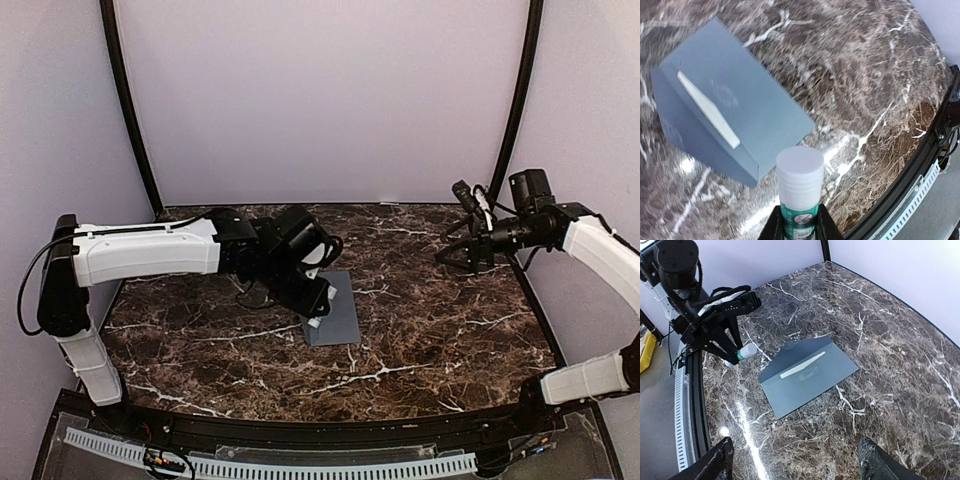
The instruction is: Place the letter into the envelope and seal it
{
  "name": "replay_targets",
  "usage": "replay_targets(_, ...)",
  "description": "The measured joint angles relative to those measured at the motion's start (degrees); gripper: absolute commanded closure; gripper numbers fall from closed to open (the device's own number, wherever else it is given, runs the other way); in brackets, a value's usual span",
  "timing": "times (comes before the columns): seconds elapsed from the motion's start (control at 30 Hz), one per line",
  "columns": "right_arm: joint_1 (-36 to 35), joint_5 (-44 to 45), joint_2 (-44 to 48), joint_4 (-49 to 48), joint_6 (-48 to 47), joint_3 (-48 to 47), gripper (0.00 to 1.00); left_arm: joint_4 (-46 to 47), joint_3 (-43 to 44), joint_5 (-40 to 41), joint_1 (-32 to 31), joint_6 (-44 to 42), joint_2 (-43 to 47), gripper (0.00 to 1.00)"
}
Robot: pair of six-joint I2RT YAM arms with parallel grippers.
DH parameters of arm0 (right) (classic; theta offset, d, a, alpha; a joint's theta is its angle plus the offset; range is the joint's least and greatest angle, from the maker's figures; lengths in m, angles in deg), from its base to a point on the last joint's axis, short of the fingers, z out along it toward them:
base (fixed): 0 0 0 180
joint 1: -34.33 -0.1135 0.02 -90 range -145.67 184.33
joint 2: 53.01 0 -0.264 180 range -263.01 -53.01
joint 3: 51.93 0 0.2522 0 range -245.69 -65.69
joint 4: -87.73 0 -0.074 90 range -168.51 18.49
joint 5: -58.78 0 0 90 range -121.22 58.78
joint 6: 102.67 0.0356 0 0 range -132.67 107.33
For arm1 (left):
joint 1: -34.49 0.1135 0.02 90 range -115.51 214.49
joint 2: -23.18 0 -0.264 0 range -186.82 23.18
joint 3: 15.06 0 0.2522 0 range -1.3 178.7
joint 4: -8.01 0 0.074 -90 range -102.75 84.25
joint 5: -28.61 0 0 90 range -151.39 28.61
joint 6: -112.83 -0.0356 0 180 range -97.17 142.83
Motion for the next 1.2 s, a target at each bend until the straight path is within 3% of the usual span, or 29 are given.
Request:
replay_targets(0.23, -1.53, -5.66, -7.58, 9.64, -5.18, -12.28, 0.3, 13.7, -0.26, -7.34, 0.35, -18.01, -0.09, 0.99)
replay_targets(0.33, -5.01, -6.86, -11.47, 13.18, -6.08, -15.85, 0.31, 20.04, -3.23, -9.68, 0.22, -22.88, 0.24, 0.99)
replay_targets(0.47, -10.12, -6.84, -17.42, 18.51, -8.07, -23.85, 0.4, 25.22, -7.98, -11.54, 0.39, -26.67, 1.66, 0.99)
replay_targets(0.6, -14.08, -6.78, -21.4, 21.55, -9.7, -29.86, 0.43, 29.24, -11.47, -13.92, 1.09, -28.63, 4.81, 1.0)
replay_targets(0.93, -24.55, -3.39, -25.53, 24.46, -8.9, -30.93, 0.46, 35.32, -11.8, -23.82, 3.13, -25.94, 7.37, 0.98)
replay_targets(1.2, -26.34, -2.1, -25.53, 24.7, -7.82, -30.95, 0.65, 36.61, -11.82, -28.26, 3.87, -24.02, 7.37, 0.96)
